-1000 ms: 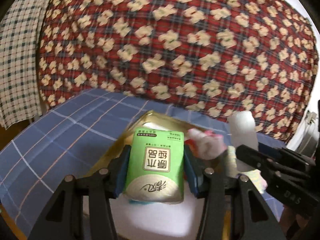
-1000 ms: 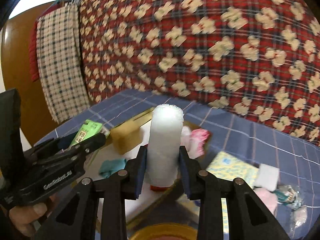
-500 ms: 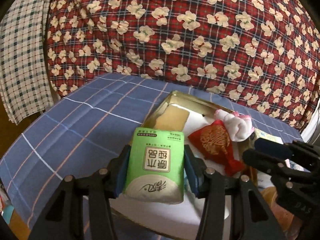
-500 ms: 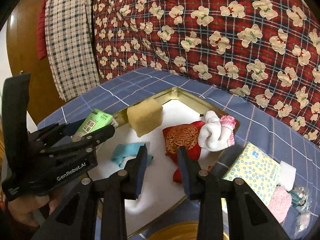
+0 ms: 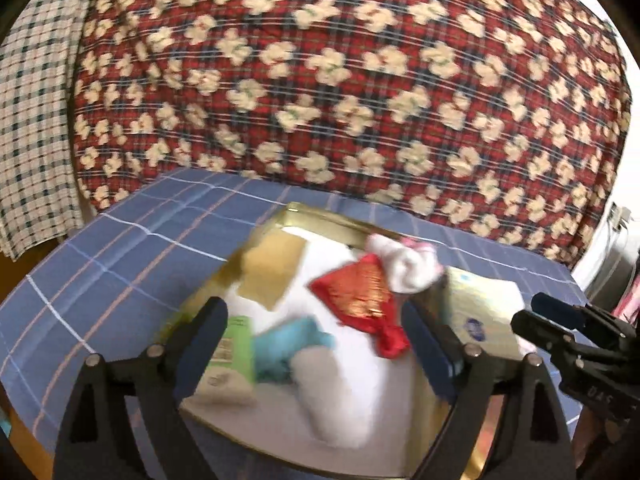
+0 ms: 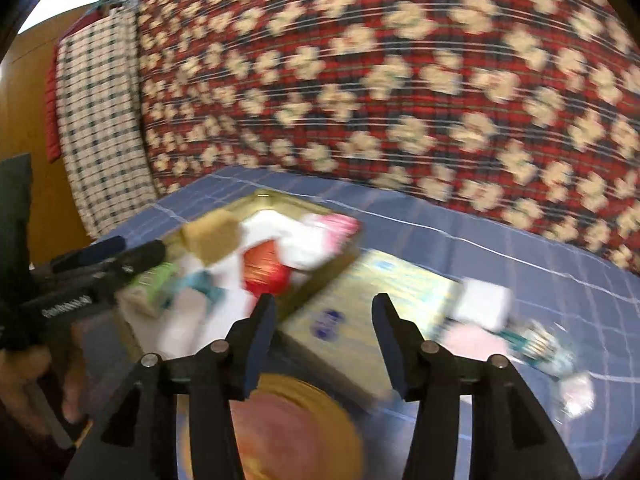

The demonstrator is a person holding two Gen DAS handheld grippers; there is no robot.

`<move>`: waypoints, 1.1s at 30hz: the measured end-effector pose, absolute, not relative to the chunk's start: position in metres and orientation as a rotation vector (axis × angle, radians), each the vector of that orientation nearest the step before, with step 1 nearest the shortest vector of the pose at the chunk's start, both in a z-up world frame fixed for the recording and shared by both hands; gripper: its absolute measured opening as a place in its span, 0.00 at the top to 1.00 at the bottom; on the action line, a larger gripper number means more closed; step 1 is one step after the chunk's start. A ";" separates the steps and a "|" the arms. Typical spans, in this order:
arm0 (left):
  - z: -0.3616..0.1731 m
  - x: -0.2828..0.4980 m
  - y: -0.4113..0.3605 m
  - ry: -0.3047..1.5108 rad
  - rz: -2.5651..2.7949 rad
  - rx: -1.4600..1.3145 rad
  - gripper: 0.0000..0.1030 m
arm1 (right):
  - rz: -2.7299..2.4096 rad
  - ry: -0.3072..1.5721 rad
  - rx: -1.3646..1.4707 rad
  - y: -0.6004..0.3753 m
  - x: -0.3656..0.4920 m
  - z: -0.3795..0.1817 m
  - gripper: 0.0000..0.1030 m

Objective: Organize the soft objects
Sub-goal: 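Lower the tissue pack and white roll into the tray and open both grippers, then move both grippers back toward the pink puff and plastic bag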

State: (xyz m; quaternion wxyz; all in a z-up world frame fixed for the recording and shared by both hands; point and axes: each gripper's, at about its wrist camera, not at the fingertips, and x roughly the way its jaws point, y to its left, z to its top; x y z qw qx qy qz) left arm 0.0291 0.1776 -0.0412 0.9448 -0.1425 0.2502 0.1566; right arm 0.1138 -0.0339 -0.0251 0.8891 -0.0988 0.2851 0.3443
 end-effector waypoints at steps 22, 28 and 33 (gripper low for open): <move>-0.035 0.098 -0.019 0.602 -0.037 -0.078 0.07 | 0.264 0.712 -0.122 -0.228 0.194 -0.063 0.34; -0.043 0.118 -0.056 0.629 -0.077 -0.015 0.07 | 0.296 0.765 -0.090 -0.239 0.210 -0.069 0.34; -0.054 0.131 -0.059 0.667 -0.059 -0.026 0.07 | 0.371 0.806 -0.100 -0.229 0.216 -0.077 0.34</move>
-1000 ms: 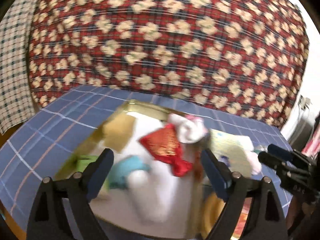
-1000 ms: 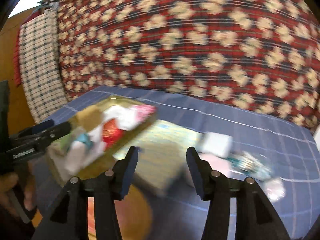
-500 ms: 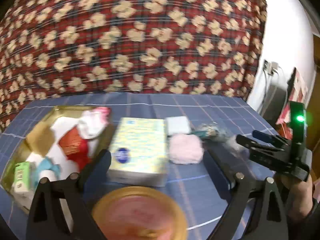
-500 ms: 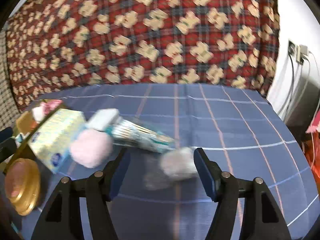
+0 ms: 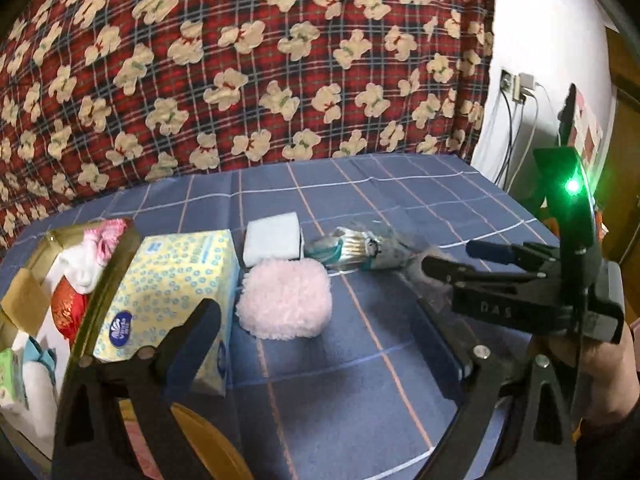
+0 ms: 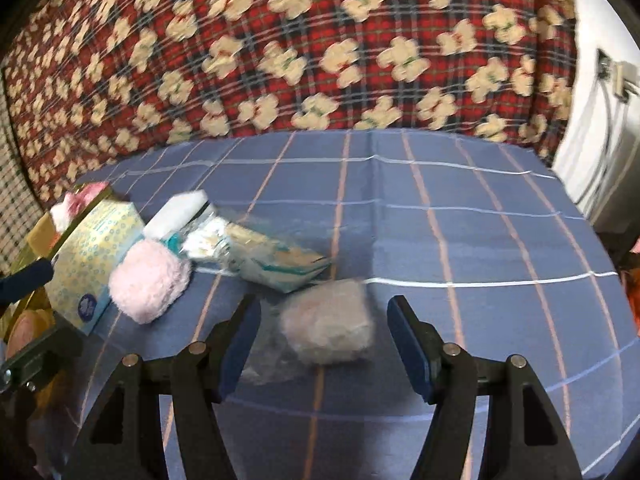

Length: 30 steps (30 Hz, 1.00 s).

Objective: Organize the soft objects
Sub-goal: 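Move both grippers back toward the pink puff and plastic bag, then grasp the pink fluffy puff with the left gripper while the right gripper grasps the clear plastic bag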

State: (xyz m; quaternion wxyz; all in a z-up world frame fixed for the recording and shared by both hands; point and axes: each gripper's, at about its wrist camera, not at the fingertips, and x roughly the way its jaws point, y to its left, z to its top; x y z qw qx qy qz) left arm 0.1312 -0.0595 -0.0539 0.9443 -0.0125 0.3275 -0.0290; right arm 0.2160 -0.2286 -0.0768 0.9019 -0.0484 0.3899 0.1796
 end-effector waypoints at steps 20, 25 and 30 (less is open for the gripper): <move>-0.076 0.164 -0.076 0.727 -0.031 -0.044 0.07 | 0.379 0.884 -0.182 -0.216 0.228 -0.096 0.55; -0.083 0.176 -0.085 0.739 -0.027 -0.025 0.08 | 0.343 0.879 -0.140 -0.225 0.230 -0.094 0.55; -0.090 0.186 -0.083 0.765 -0.007 -0.051 0.13 | 0.336 0.875 -0.156 -0.223 0.228 -0.094 0.55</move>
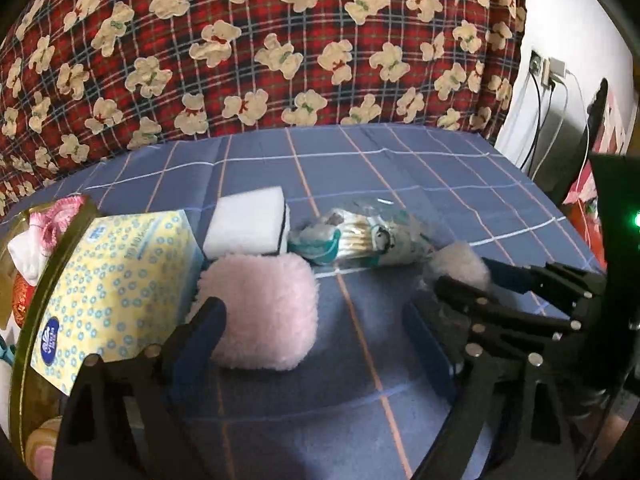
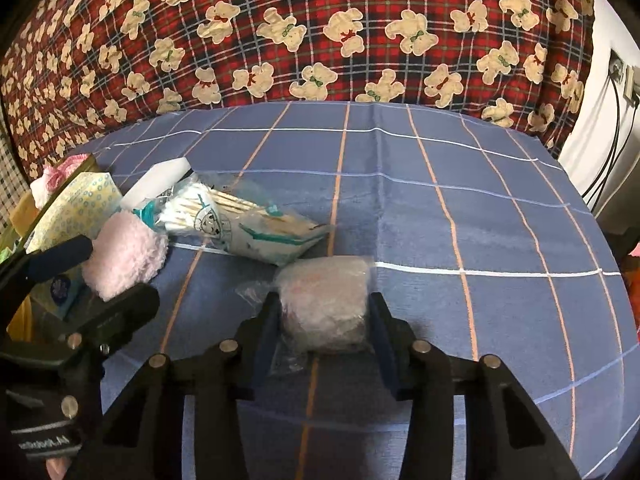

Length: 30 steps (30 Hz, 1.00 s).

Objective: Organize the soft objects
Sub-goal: 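Grasp the pink fluffy puff with the left gripper while the right gripper grasps the clear plastic bag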

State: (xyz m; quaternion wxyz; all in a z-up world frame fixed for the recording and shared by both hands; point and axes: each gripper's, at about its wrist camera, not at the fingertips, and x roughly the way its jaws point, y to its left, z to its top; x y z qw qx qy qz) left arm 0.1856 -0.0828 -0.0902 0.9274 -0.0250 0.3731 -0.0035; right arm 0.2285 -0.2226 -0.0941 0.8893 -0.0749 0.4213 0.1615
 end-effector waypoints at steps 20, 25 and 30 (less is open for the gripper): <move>-0.111 0.213 -0.099 0.879 0.069 0.074 0.18 | 0.262 0.862 -0.135 -0.232 0.231 -0.091 0.55; -0.110 0.213 -0.094 0.879 0.067 0.045 0.55 | 0.260 0.855 -0.135 -0.232 0.230 -0.089 0.55; -0.107 0.210 -0.087 0.858 0.066 0.023 0.76 | 0.255 0.857 -0.144 -0.231 0.230 -0.090 0.55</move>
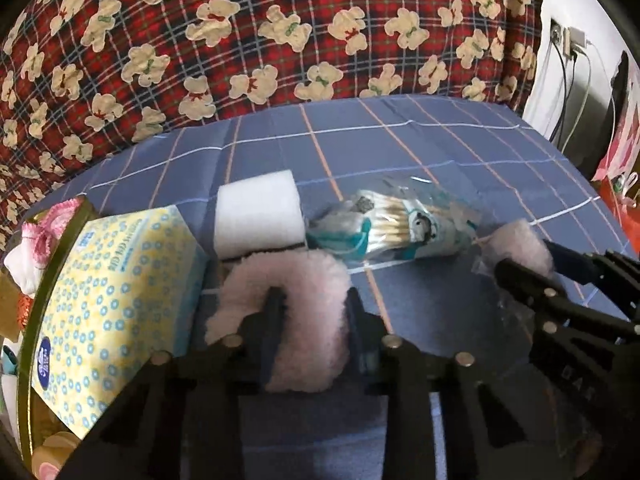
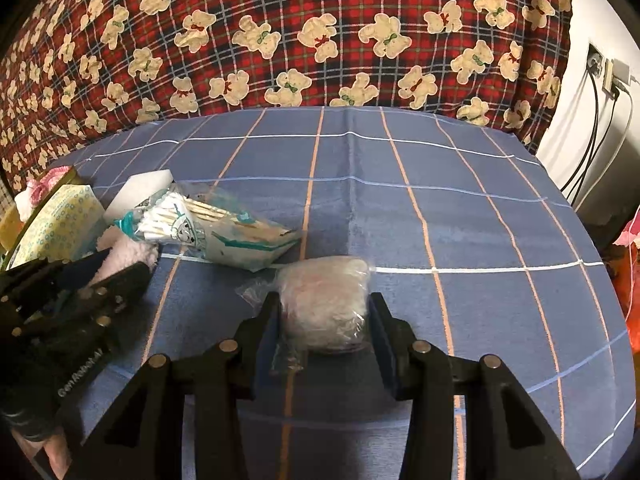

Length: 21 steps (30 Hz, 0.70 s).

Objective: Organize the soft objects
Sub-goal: 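Grasp the pink fluffy puff with the left gripper while the right gripper grasps the clear plastic bag, then lift the pink puff and plastic bag and carry both toward the gold tray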

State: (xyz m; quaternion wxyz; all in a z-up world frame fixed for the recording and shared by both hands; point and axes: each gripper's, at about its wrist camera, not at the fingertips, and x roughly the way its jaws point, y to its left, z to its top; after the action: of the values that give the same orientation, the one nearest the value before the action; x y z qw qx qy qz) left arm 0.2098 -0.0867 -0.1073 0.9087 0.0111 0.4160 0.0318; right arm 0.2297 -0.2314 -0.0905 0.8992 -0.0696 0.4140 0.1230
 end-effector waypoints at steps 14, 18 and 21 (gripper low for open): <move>-0.087 0.186 -0.082 0.717 0.042 0.000 0.83 | 0.253 0.796 -0.131 -0.235 0.221 -0.085 0.55; -0.081 0.181 -0.081 0.680 0.056 0.007 0.83 | 0.256 0.759 -0.132 -0.235 0.216 -0.081 0.55; -0.078 0.178 -0.082 0.661 0.060 0.016 0.83 | 0.258 0.732 -0.134 -0.235 0.212 -0.077 0.55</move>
State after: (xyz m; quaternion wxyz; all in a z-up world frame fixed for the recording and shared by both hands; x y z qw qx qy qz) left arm 0.1779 -0.0824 -0.0782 0.9454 0.0080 0.3246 0.0294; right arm 0.2120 -0.2347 -0.0771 0.9235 -0.0653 0.3564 0.1257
